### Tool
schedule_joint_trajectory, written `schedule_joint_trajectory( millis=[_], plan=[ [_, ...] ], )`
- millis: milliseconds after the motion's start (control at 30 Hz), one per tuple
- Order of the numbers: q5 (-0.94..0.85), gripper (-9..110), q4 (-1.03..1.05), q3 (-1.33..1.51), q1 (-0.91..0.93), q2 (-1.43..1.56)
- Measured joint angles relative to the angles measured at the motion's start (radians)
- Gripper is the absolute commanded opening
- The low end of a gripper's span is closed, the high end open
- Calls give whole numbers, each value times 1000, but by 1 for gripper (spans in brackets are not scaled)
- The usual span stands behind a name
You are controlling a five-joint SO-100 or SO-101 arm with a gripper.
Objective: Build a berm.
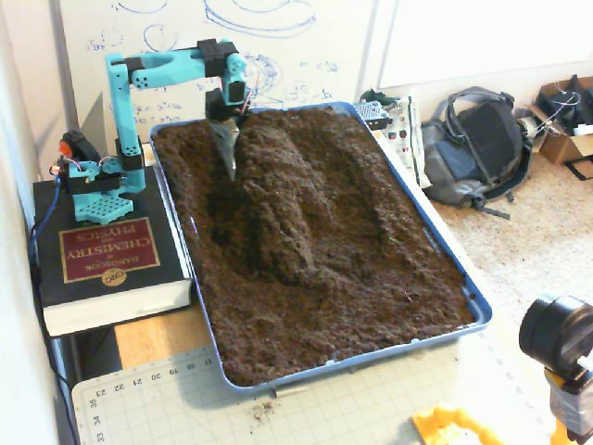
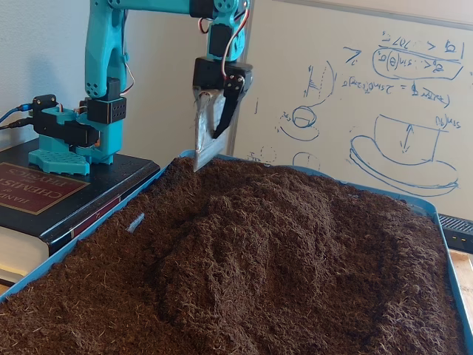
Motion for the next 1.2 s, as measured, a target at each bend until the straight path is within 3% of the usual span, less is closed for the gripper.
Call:
schedule_joint_trajectory(
  millis=[500,900,1200],
  plan=[
    [337,0,-221,137,-206,-54],
    [364,0,-469,137,-252,-357],
    [365,0,-604,106,-247,-396]
  ],
)
